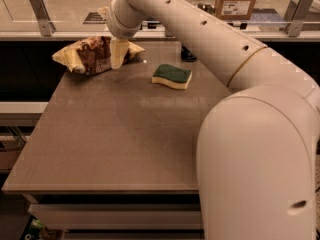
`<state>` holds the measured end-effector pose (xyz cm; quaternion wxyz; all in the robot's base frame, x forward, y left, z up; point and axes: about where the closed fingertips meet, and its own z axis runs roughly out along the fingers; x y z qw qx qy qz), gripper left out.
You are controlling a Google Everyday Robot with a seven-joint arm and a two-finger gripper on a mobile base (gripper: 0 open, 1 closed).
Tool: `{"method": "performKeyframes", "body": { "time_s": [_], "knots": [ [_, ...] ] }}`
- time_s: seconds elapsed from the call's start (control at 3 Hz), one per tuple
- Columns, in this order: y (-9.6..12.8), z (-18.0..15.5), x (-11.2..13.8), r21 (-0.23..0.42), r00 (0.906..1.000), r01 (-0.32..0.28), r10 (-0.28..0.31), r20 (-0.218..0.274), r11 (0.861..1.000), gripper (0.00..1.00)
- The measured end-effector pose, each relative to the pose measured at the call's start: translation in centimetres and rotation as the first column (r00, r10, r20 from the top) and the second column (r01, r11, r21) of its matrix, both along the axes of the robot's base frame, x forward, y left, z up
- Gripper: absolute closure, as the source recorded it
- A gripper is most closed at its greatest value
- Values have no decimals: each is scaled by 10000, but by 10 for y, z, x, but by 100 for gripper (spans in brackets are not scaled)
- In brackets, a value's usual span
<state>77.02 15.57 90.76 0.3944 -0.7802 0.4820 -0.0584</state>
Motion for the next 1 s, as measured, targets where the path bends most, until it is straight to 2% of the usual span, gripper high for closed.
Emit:
{"method": "performKeyframes", "body": {
  "time_s": [0.67,1.0],
  "knots": [
    [33,-11,9,293,9990,-455,456,-29,9985,0],
    [47,-20,9,298,9967,-772,779,-217,9966,0]
  ]
}}
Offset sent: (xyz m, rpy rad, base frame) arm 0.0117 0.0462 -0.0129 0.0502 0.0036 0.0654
